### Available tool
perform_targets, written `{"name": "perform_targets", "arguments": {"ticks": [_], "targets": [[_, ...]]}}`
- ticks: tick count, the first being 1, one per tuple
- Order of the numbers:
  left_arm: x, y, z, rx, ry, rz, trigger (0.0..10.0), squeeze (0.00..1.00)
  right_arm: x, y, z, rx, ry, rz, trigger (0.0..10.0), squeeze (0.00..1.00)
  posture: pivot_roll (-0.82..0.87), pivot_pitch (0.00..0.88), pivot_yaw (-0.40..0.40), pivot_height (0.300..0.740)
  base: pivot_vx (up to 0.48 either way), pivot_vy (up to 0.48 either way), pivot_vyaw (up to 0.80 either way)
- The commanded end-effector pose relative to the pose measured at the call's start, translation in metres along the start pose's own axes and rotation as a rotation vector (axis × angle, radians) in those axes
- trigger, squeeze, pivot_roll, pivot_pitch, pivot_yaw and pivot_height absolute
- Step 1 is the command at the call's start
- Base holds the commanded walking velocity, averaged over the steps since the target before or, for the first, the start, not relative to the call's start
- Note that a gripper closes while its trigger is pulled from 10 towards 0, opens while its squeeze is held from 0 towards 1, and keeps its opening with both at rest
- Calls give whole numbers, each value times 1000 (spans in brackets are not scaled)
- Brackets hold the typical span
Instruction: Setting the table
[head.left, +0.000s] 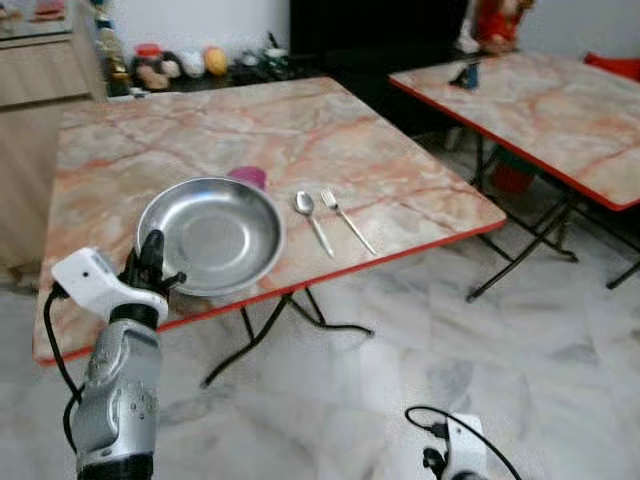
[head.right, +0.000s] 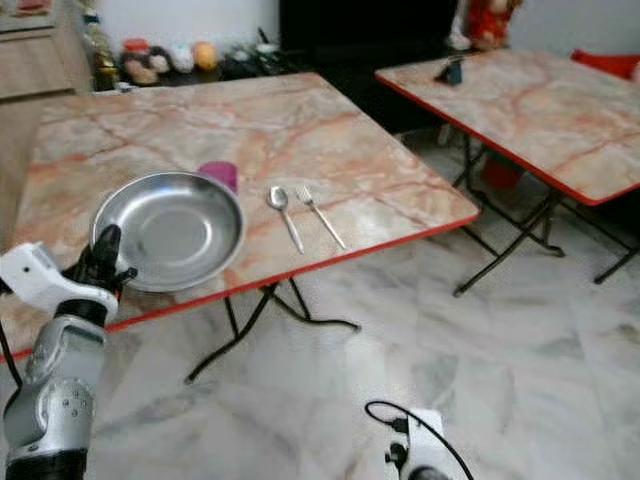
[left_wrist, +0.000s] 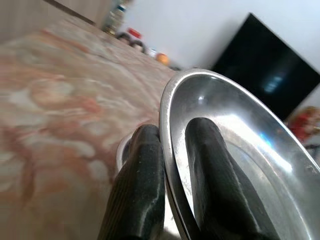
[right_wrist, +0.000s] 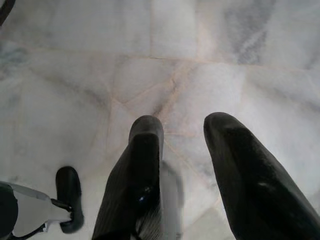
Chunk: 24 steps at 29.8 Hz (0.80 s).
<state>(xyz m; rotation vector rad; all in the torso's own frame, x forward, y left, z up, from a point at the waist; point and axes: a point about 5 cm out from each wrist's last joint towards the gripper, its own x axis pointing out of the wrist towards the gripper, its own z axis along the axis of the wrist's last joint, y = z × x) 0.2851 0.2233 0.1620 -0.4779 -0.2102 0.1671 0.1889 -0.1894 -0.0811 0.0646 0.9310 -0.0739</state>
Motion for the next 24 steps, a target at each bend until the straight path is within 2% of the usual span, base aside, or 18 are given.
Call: {"name": "perform_targets", "arguments": {"ticks": [1,7,17,24], "targets": [[0,-5,4,1,-20,-16,10000,0,0,-3,3,-6,-5,-5,10000,0,-10,0,10,707,0,-480,438],[-1,-6,3,4,-17,-16,10000,0,0,-3,2,-7,-4,-4,10000,0,-15,0,13,707,0,-480,0],[1,-11,2,-4,-14,-25,10000,0,0,-2,2,-21,-4,5,10000,0,-18,0,18,707,0,-480,719],[0,-13,1,-8,-8,-22,10000,0,0,-2,2,-6,-4,1,10000,0,-20,0,17,707,0,-480,127]]}}
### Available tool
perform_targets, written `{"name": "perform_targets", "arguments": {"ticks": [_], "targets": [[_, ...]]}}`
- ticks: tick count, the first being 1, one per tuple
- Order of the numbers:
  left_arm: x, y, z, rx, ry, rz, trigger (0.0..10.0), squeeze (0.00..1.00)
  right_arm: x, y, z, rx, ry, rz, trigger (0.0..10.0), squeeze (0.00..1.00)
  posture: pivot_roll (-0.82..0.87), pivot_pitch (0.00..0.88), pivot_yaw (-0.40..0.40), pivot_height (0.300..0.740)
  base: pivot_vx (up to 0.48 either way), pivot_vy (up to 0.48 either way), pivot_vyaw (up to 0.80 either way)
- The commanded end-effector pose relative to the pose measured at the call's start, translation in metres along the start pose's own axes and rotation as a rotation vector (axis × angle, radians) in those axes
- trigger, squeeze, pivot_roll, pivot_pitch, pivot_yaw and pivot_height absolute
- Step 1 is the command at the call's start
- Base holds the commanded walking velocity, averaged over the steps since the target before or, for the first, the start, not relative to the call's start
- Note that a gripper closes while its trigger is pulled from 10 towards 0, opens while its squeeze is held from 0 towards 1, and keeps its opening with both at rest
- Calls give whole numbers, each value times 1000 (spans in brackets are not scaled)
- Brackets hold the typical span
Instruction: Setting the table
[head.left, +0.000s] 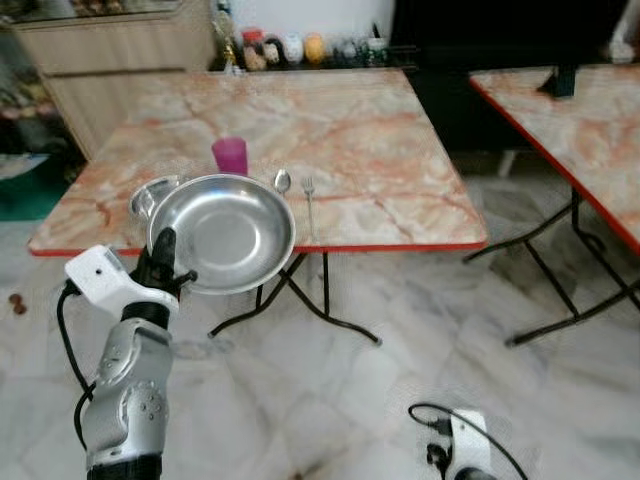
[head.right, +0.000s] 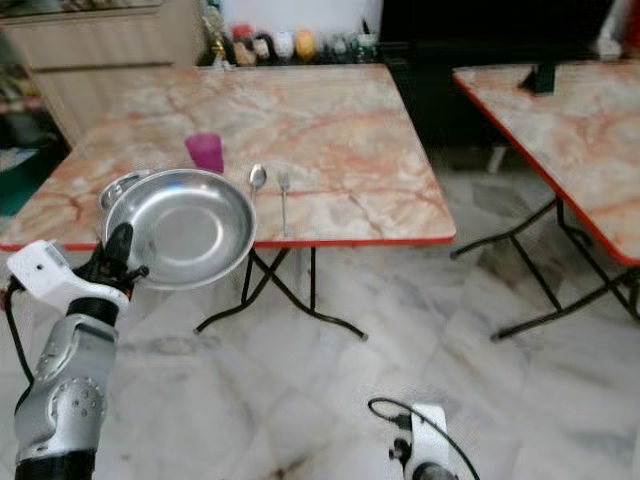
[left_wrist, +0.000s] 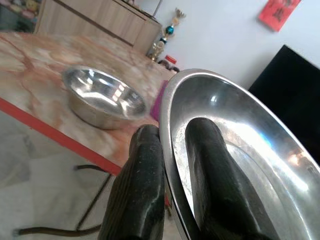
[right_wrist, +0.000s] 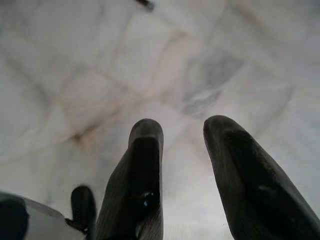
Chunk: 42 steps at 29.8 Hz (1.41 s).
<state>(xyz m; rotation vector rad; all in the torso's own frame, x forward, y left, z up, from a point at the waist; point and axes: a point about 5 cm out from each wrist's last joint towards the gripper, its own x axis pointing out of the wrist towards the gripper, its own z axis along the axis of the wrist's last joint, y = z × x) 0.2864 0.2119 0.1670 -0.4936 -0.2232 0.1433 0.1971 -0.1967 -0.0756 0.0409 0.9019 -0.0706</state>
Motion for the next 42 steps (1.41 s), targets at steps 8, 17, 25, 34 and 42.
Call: {"name": "perform_targets", "arguments": {"ticks": [8,17,25,34,42], "targets": [[1,0,1,11,0,1,10000,0,-1,4,-8,6,26,8,10000,0,-25,0,18,707,0,-480,106],[0,0,1,8,3,4,10000,0,-1,4,-8,9,27,6,10000,0,-29,0,12,707,0,-408,351],[0,0,0,5,3,5,10000,0,-1,3,-8,5,29,10,10000,0,-36,0,10,707,0,-368,0],[1,0,0,4,2,7,10000,0,-1,3,-7,-14,23,9,10000,0,-39,0,10,707,0,-345,178],[1,1,0,5,3,5,10000,0,-1,4,-7,-7,27,14,10000,0,-41,0,13,707,0,-337,791]]}}
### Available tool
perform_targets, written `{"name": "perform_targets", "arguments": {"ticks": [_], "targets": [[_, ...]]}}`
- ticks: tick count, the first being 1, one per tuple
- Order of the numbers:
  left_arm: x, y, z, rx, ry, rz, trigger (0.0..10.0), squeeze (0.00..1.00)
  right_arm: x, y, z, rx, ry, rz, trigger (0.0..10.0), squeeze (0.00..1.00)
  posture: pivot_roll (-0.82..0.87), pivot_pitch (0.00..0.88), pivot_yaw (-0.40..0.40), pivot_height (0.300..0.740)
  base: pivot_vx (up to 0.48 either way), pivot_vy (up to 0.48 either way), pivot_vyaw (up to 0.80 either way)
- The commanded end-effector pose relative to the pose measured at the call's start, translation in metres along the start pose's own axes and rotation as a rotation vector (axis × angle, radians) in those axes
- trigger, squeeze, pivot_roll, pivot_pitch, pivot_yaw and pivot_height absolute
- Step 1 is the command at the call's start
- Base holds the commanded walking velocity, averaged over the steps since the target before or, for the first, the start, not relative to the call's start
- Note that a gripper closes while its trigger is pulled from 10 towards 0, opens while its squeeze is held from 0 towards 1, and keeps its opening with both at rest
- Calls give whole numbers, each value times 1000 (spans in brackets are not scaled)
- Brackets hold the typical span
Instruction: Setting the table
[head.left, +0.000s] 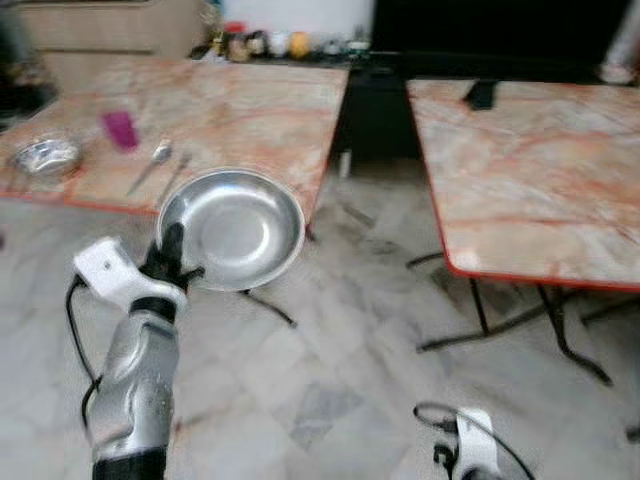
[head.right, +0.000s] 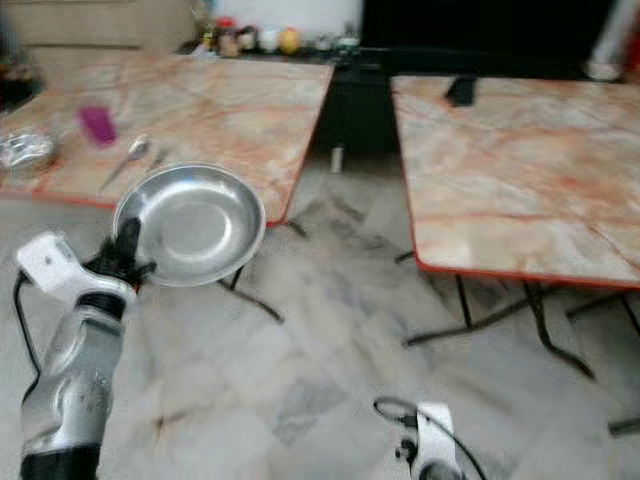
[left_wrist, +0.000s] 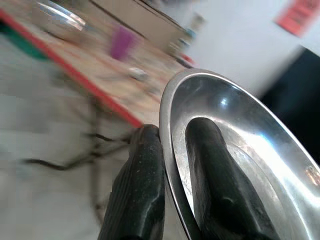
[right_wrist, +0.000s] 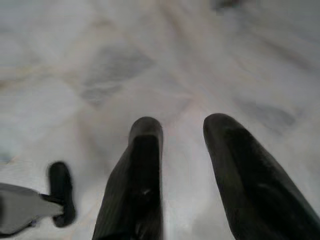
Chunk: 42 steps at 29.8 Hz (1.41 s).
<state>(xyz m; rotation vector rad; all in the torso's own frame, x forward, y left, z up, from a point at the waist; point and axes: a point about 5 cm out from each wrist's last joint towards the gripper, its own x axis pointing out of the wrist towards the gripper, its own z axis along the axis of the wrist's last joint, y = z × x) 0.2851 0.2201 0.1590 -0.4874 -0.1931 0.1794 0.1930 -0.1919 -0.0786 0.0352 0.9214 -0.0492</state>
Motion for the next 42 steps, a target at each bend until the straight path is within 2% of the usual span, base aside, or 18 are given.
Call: {"name": "perform_targets", "arguments": {"ticks": [1,42], "targets": [[2,-10,3,-8,-17,-36,10000,0,0,0,-2,8,7,-1,10000,0,-41,0,13,707,0,-334,513],[2,-12,2,-16,-14,-42,10000,0,0,0,-3,23,13,7,10000,0,-50,0,12,707,0,-336,13]]}}
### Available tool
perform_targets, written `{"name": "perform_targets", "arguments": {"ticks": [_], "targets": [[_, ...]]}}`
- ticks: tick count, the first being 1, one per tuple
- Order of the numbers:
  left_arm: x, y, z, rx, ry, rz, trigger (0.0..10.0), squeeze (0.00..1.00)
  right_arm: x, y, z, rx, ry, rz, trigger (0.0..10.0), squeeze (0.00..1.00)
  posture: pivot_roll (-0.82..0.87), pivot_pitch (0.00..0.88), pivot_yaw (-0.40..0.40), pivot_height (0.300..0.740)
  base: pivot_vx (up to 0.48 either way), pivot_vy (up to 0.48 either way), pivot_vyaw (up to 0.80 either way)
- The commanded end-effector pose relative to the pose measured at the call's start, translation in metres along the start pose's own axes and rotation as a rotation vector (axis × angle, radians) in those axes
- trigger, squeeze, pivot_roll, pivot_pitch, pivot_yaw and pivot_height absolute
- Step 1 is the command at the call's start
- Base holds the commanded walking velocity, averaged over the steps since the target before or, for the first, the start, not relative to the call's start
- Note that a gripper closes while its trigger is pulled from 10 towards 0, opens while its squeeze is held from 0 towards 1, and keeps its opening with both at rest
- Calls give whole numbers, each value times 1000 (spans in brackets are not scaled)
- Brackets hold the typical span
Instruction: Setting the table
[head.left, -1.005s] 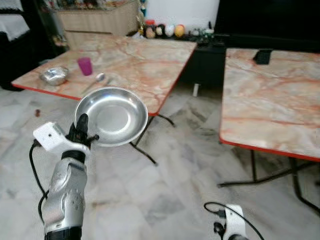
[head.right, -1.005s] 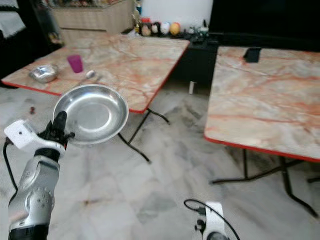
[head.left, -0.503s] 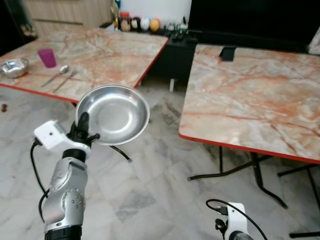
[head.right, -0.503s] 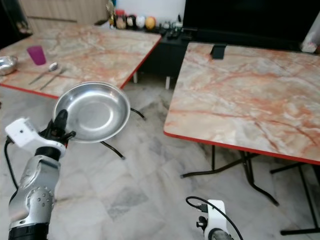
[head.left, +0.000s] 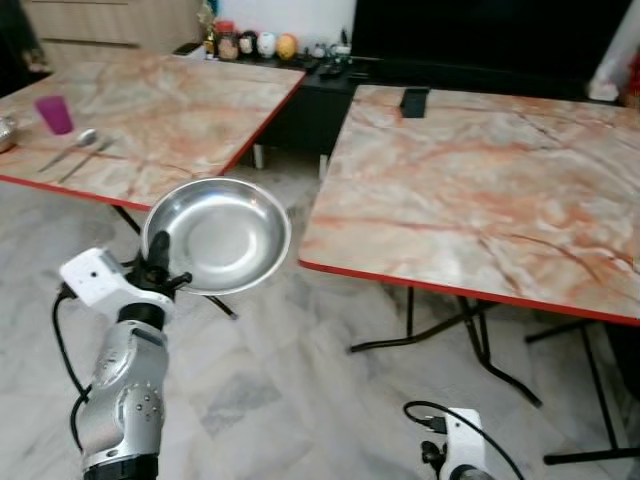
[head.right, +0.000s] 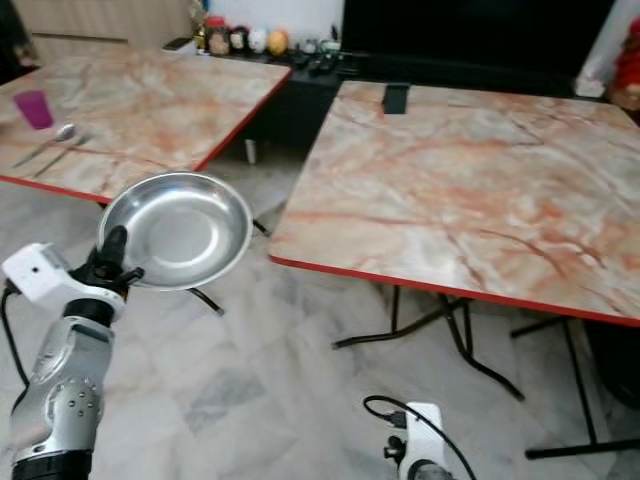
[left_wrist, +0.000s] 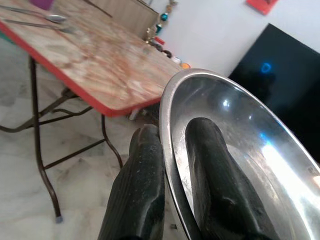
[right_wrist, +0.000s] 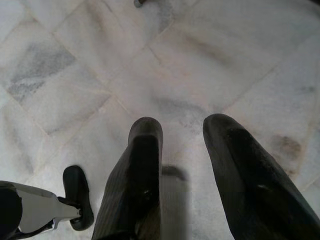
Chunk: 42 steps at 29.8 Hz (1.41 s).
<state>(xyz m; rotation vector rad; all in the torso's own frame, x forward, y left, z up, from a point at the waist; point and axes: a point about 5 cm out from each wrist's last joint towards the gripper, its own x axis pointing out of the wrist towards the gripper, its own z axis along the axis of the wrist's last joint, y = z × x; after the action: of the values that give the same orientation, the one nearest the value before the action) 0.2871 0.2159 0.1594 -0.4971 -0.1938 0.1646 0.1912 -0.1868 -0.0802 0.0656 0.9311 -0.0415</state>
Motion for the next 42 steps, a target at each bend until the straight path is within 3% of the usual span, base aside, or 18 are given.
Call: {"name": "perform_targets", "arguments": {"ticks": [1,24,42], "targets": [[1,-8,3,-5,-18,-29,10000,0,-1,-5,0,0,2,-13,10000,0,-51,0,13,707,0,-330,0],[1,-10,1,-6,-7,-47,10000,0,-1,-7,-2,7,3,-23,10000,0,-58,0,14,707,0,-337,-118],[3,-5,3,7,7,-60,10000,0,-1,-8,-2,5,1,-26,10000,0,-58,0,12,707,0,0,0]]}}
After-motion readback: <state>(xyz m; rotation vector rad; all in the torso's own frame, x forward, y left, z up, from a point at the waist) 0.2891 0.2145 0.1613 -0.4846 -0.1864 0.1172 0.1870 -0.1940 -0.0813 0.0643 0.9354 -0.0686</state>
